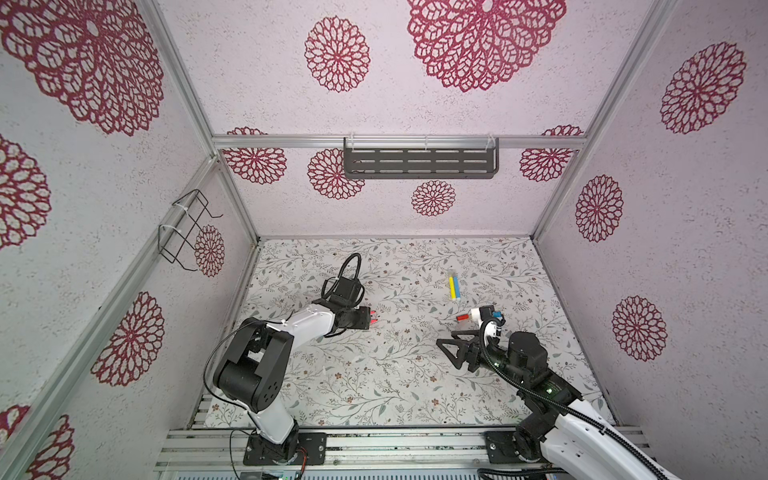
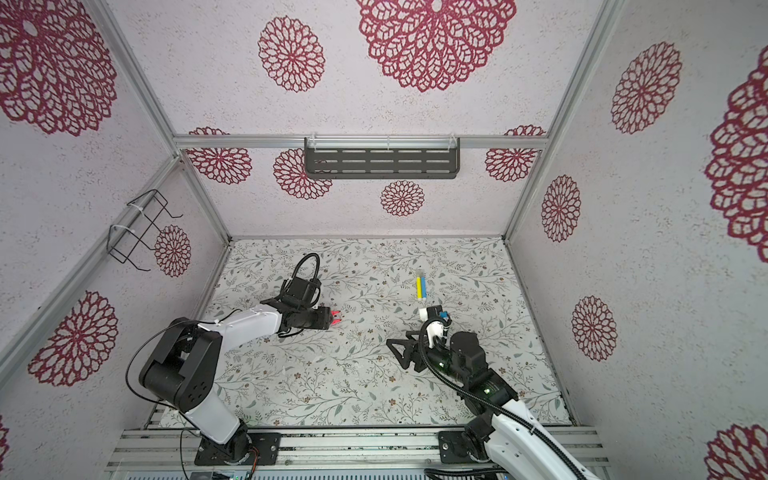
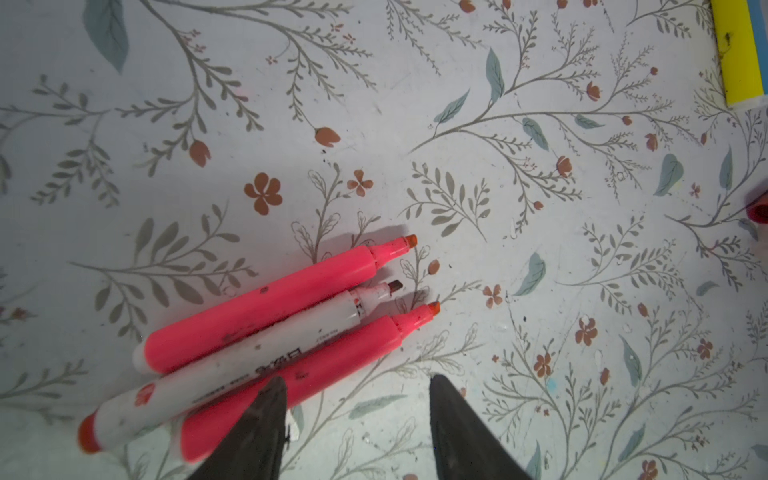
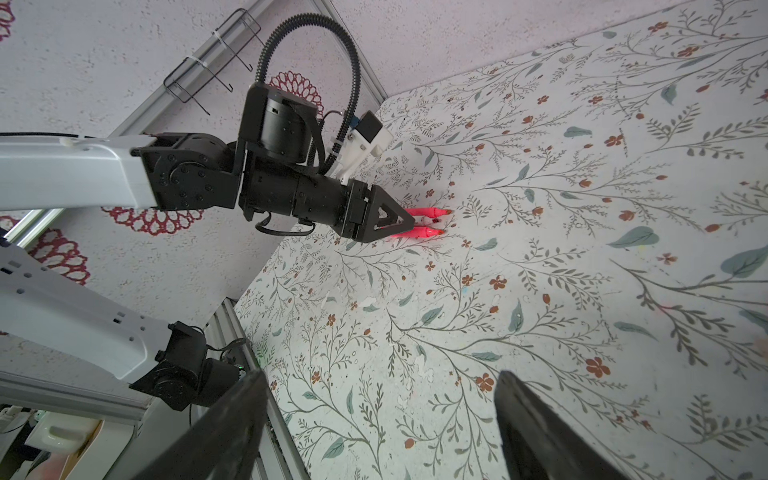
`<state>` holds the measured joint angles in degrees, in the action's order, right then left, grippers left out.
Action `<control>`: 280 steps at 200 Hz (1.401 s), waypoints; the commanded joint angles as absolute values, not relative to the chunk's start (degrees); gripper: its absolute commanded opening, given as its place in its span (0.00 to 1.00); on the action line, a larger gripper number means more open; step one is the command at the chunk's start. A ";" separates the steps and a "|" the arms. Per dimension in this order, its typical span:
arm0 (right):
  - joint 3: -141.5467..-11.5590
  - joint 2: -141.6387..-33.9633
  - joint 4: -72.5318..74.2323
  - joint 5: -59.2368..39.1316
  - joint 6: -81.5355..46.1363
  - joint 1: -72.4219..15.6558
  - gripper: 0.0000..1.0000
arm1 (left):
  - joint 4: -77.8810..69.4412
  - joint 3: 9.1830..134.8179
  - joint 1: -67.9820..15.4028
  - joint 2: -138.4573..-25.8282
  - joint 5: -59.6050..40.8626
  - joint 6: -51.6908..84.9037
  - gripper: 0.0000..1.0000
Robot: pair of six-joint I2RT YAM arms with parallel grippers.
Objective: Insert the pens into the pen caps
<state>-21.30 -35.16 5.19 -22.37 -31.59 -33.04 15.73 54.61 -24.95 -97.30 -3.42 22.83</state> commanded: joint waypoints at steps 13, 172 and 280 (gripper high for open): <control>-21.79 -34.66 7.25 -23.20 -32.36 -33.09 0.87 | 15.75 55.68 -24.46 -98.21 -3.71 21.23 0.57; -20.20 -32.32 7.69 -23.31 -33.94 -33.05 0.87 | 16.61 54.59 -25.68 -99.60 -3.80 21.69 0.56; -19.50 -30.28 7.35 -23.20 -34.28 -33.06 0.87 | 20.19 51.68 -31.07 -98.44 2.18 24.08 0.56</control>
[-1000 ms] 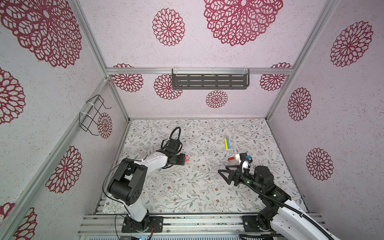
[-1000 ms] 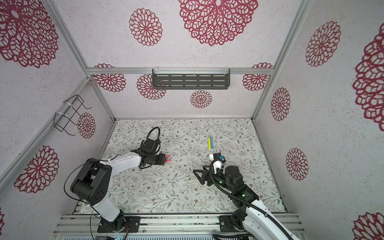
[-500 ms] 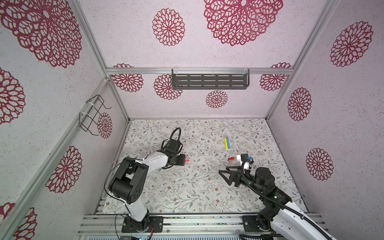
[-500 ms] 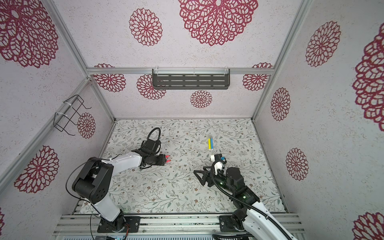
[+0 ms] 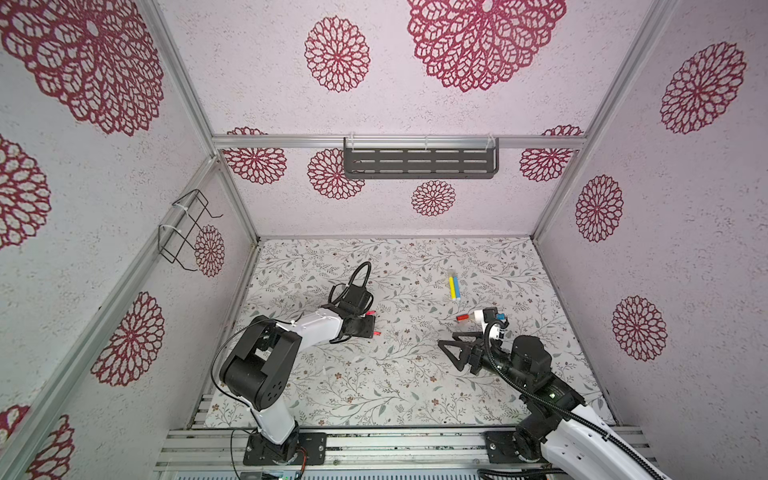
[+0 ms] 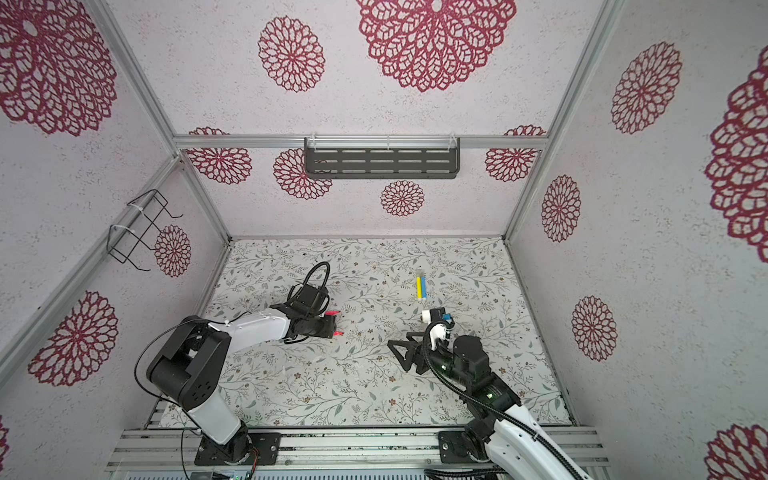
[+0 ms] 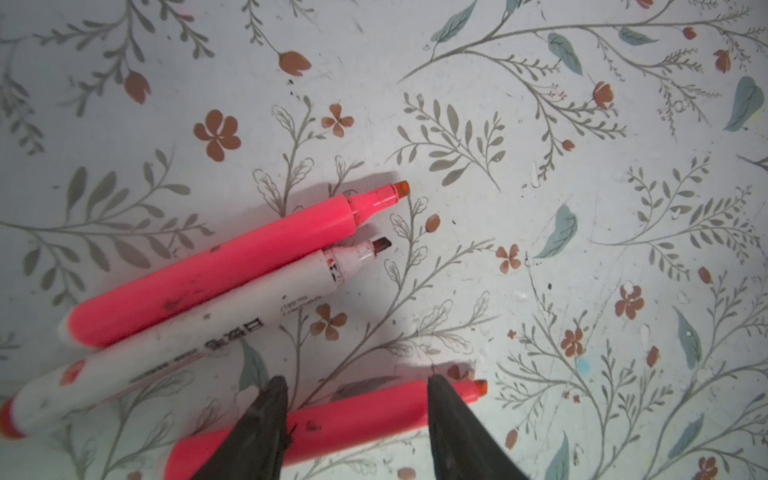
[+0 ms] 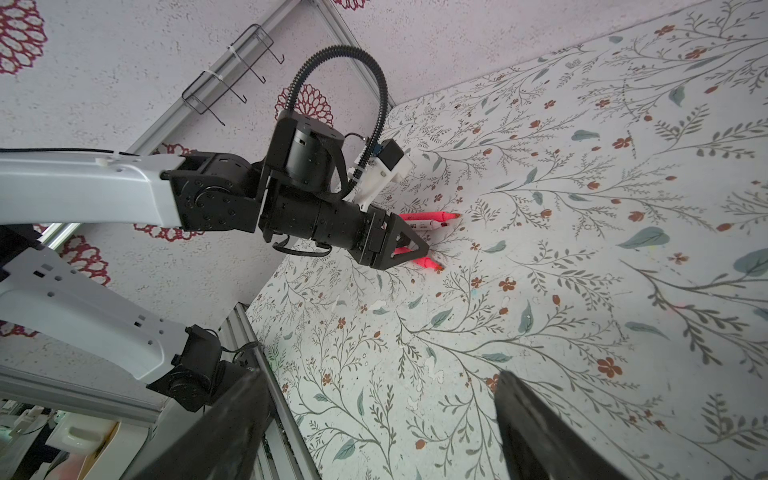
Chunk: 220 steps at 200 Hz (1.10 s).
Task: Insert the pens into the pen caps
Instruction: 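Position the left gripper fingers around the nearest pink highlighter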
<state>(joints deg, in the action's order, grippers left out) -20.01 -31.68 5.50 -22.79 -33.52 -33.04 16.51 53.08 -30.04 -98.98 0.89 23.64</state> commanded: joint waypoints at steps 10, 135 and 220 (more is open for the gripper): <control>-19.40 -30.00 7.13 -23.10 -34.30 -33.09 0.87 | 20.90 51.68 -31.33 -98.35 2.78 24.06 0.56; -20.02 -27.42 5.40 -22.85 -34.63 -33.05 0.87 | 21.62 50.65 -29.19 -92.91 1.09 23.49 0.58; -21.26 -27.58 5.99 -23.98 -34.70 -33.07 0.96 | 19.38 48.34 -26.11 -91.05 -2.71 22.24 0.59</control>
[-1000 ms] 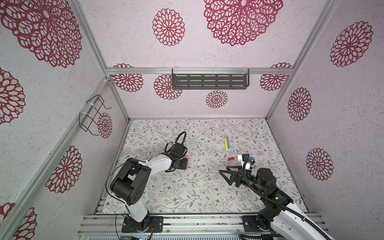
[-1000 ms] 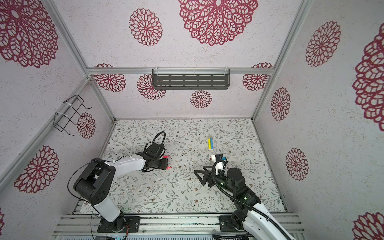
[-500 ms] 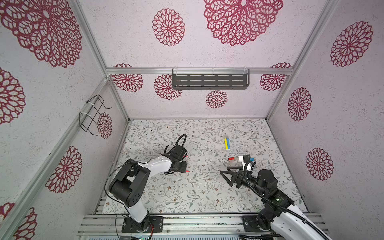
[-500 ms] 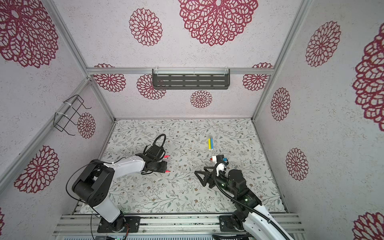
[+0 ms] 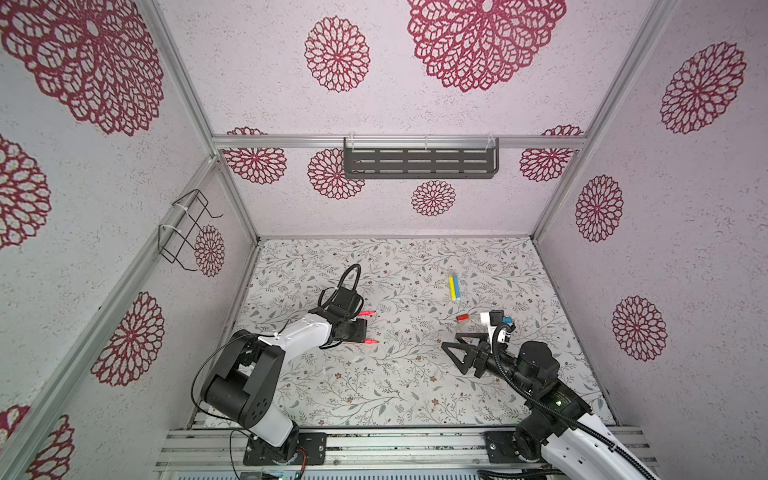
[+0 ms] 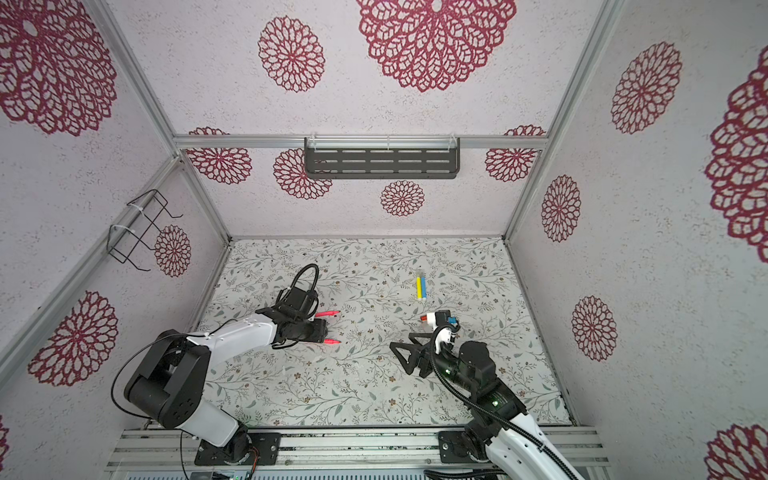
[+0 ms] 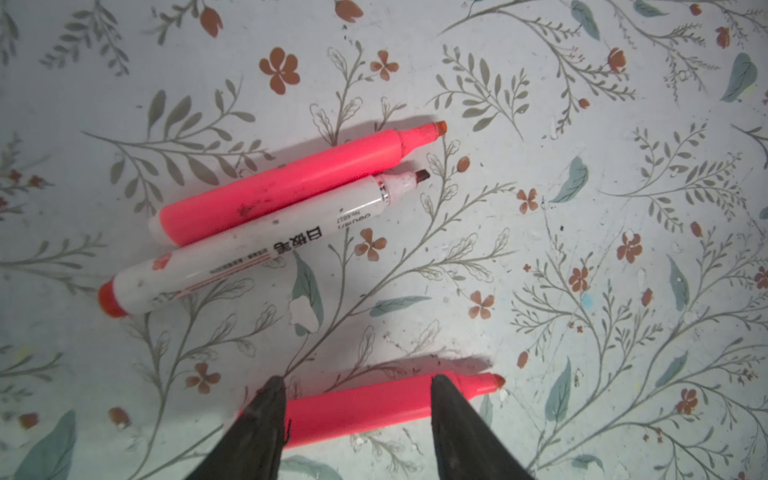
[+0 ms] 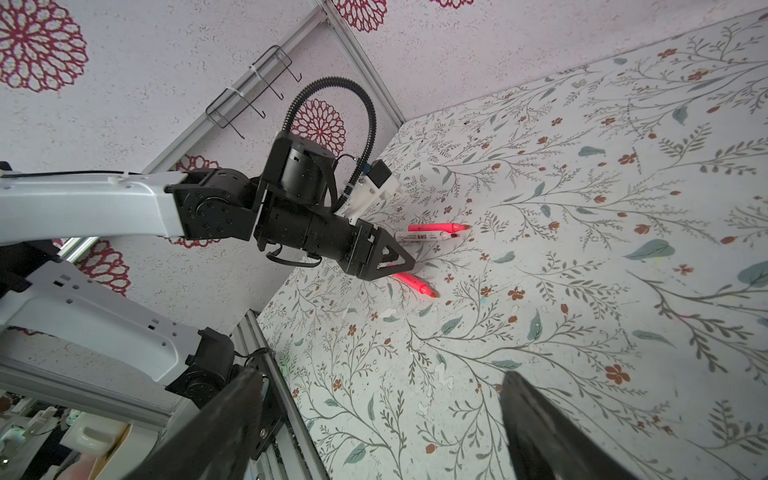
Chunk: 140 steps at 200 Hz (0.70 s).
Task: Insert the pens into the pen caps
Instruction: 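Position the left gripper fingers around the nearest pink highlighter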
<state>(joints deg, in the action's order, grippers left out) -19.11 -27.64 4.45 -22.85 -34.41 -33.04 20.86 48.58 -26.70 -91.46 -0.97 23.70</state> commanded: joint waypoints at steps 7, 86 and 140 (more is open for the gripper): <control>-21.34 -27.68 5.99 -24.15 -34.67 -33.06 0.99 | 19.42 48.42 -26.03 -91.05 -2.79 22.10 0.59; -21.01 -28.30 7.03 -24.47 -35.35 -33.05 0.99 | 19.54 48.60 -25.02 -92.80 -1.87 21.96 0.59; -19.68 -26.75 7.38 -24.26 -36.60 -33.05 0.99 | 19.93 47.97 -24.44 -93.34 -1.93 23.55 0.58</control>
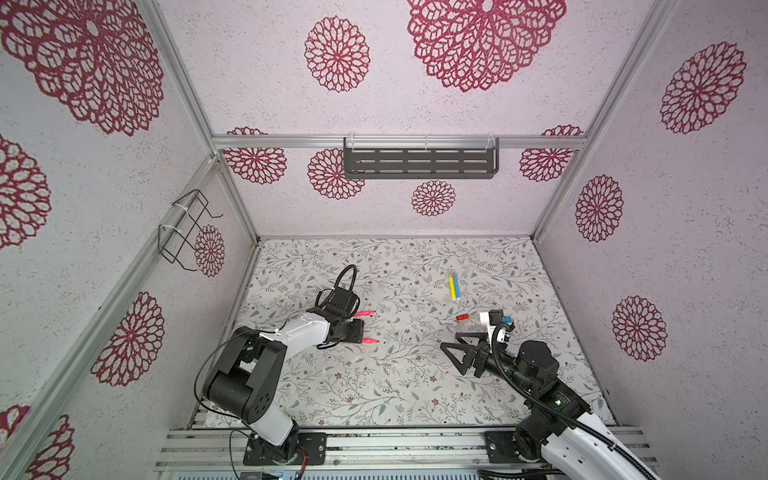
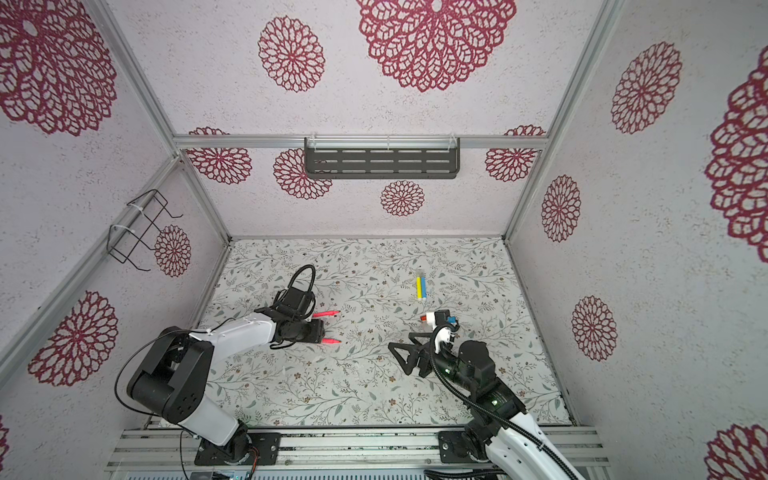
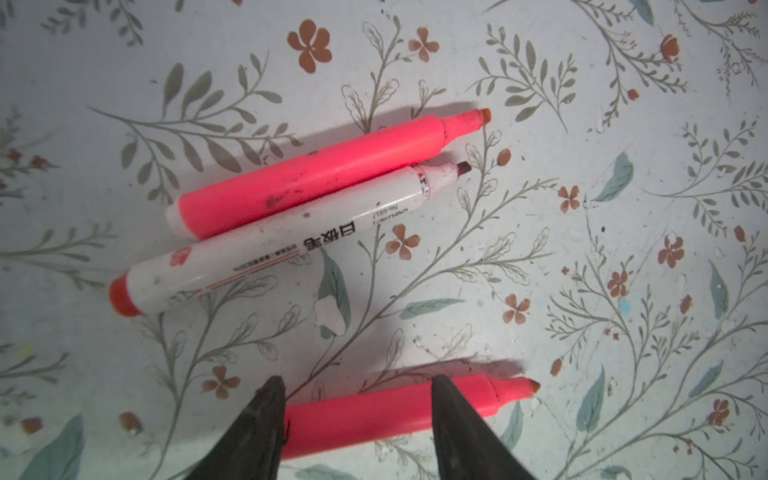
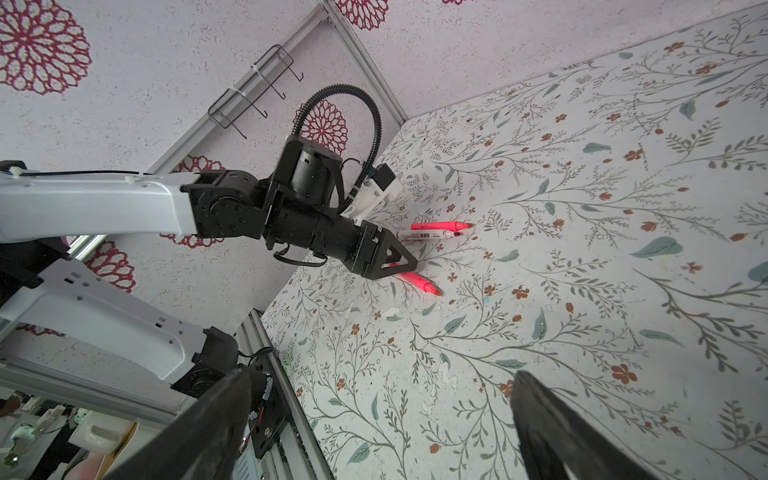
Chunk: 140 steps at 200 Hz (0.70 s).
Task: Insert the pens into the pen caps
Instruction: 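Position the left gripper fingers around the nearest pink highlighter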
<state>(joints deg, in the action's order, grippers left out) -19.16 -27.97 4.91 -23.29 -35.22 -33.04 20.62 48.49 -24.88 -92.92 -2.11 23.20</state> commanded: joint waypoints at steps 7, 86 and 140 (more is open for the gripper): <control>-19.45 -26.50 7.48 -24.15 -36.73 -33.06 0.99 | 19.87 47.67 -24.36 -93.21 -1.89 23.78 0.59; -18.28 -25.12 7.52 -24.03 -37.50 -33.13 0.99 | 20.70 45.07 -24.90 -90.92 -4.17 28.65 0.58; -17.06 -24.68 9.11 -23.77 -38.33 -33.15 0.98 | 21.09 42.49 -28.14 -87.16 -3.60 31.98 0.58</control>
